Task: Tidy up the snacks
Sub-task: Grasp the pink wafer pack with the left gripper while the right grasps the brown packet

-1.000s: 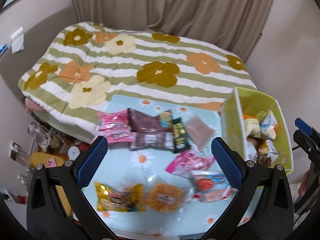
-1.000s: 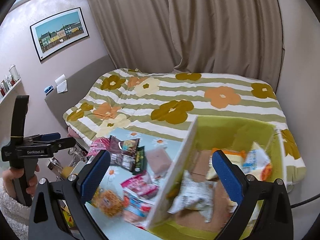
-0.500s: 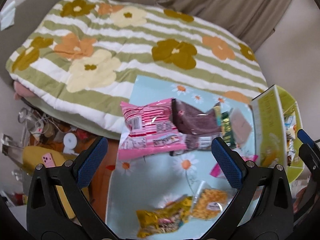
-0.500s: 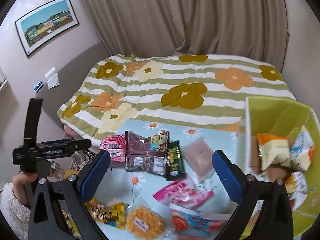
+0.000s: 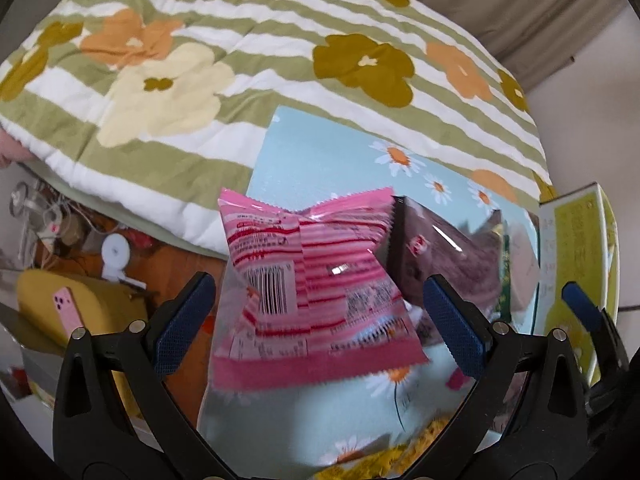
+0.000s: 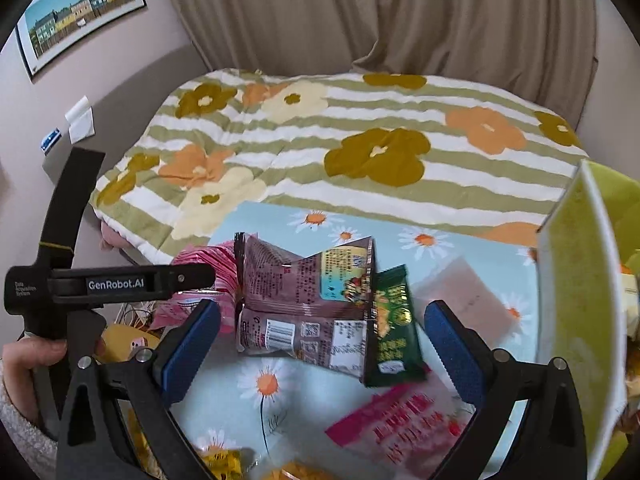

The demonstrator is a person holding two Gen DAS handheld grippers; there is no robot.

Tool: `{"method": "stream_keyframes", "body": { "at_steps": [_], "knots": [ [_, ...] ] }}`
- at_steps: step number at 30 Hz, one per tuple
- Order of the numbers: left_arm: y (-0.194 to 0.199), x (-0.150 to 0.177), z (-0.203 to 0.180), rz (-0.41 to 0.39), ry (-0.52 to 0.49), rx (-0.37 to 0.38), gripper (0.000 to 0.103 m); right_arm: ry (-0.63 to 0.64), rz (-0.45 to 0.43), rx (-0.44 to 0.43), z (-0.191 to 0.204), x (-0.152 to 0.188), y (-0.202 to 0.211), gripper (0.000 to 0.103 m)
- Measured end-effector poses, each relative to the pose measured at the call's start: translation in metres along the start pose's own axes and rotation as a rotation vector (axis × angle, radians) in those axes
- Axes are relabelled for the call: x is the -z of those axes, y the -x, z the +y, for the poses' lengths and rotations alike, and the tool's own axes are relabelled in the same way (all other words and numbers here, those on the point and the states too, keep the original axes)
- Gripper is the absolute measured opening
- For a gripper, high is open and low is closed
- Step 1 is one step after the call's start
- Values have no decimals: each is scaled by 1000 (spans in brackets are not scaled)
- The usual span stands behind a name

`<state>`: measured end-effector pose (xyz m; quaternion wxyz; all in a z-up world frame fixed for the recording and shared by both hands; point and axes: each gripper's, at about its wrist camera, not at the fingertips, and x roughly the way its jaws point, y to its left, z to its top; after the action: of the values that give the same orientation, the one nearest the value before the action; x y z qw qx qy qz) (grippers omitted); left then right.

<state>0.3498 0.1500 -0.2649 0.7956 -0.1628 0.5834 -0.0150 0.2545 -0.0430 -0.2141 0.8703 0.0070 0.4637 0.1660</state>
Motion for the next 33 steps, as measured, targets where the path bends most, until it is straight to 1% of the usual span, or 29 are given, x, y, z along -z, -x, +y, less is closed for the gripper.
{"method": "stream_keyframes", "body": {
  "at_steps": [3, 6, 9, 11, 12, 14, 18, 22, 25, 28, 31, 33],
  "knots": [
    [-11, -3, 1, 13, 1, -6, 102, 13, 49, -2, 4, 0, -18, 102],
    [-20, -4, 0, 32, -4, -23, 101, 21, 76, 5, 7, 1, -29, 102],
    [-26, -4, 4, 49, 4, -8, 97, 36, 89, 14, 8, 1, -37, 102],
    [-28, -5, 6, 55, 8, 1, 92, 39, 98, 7, 10, 1, -42, 102],
    [-28, -5, 7, 54, 8, 6, 91, 38, 101, 4, 9, 1, -44, 102],
    [-27, -5, 7, 51, -4, 6, 87, 34, 108, -4, 10, 2, -48, 102],
    [-26, -5, 6, 52, -39, 4, 82, 25, 107, -9, 10, 0, -52, 102],
    [-21, -4, 8, 48, -61, -2, 70, 35, 122, 8, 15, -3, -62, 102],
    [-17, -3, 14, 48, -57, -5, 69, 39, 128, 11, 18, -4, -70, 102],
    [-16, -2, 21, 52, -37, 9, 69, 57, 143, 14, 22, -4, -78, 102],
    [-13, -2, 26, 46, -32, -3, 69, 71, 144, 14, 25, -6, -83, 102],
    [-12, -2, 30, 45, -24, 3, 69, 78, 148, 13, 26, -7, -86, 102]
  ]
}}
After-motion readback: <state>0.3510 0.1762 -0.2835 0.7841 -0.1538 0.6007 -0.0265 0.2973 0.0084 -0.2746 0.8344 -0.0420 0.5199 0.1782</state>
